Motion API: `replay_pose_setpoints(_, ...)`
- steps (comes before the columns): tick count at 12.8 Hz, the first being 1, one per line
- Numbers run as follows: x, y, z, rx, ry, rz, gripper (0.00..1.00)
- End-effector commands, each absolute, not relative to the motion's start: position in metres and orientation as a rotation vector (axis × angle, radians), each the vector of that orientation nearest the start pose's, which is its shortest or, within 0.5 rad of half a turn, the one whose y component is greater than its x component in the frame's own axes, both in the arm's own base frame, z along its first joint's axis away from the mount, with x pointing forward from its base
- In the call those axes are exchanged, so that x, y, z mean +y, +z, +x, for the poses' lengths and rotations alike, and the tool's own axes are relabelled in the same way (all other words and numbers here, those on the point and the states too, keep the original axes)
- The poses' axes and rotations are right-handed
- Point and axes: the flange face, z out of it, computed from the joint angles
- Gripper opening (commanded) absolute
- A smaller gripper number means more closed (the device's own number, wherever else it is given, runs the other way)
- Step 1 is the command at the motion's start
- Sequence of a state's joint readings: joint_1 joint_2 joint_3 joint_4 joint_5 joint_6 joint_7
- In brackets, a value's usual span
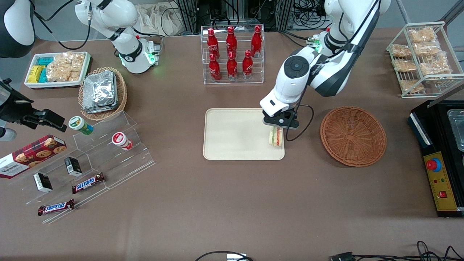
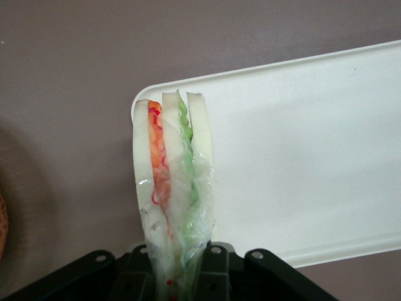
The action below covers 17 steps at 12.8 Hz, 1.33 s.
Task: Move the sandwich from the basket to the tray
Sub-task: 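Lower the sandwich onto the tray and open the left gripper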
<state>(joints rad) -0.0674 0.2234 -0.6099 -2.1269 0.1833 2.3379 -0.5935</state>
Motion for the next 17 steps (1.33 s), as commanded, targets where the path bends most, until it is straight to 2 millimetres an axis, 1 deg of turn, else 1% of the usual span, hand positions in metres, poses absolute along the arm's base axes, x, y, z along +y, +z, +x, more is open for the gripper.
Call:
replay_pose_setpoints(1,-0.371,0.299,0.447,0.296,-0.057,-3.12,0.2)
replay_pose_setpoints(3,-0.376,0.28,0.445,0.305,-0.065,-3.118,0.2)
replay_pose_setpoints(4,-0.378,0.268,0.445,0.322,-0.05,-3.127,0.2)
replay_pose_setpoints(6,-0.381,0.253,0.447,0.341,-0.04,-3.118,0.2)
replay_pose_setpoints(7,-0.388,0.251,0.441,0.36,-0.045,-3.109,0.2)
replay_pose_setpoints(8,-0.39,0.242,0.439,0.372,-0.031,-3.102,0.2)
replay_pose_setpoints(11,-0.394,0.229,0.434,0.343,-0.04,-3.09,0.21)
replay_pose_setpoints(14,-0.397,0.215,0.427,0.325,-0.028,-3.076,0.25)
replay_pose_setpoints(15,-0.398,0.212,0.425,0.324,-0.035,-3.068,0.3)
replay_pose_setpoints(16,-0.398,0.208,0.424,0.326,-0.041,-3.06,0.4)
replay_pose_setpoints(17,-0.399,0.205,0.423,0.319,-0.043,-3.058,0.63)
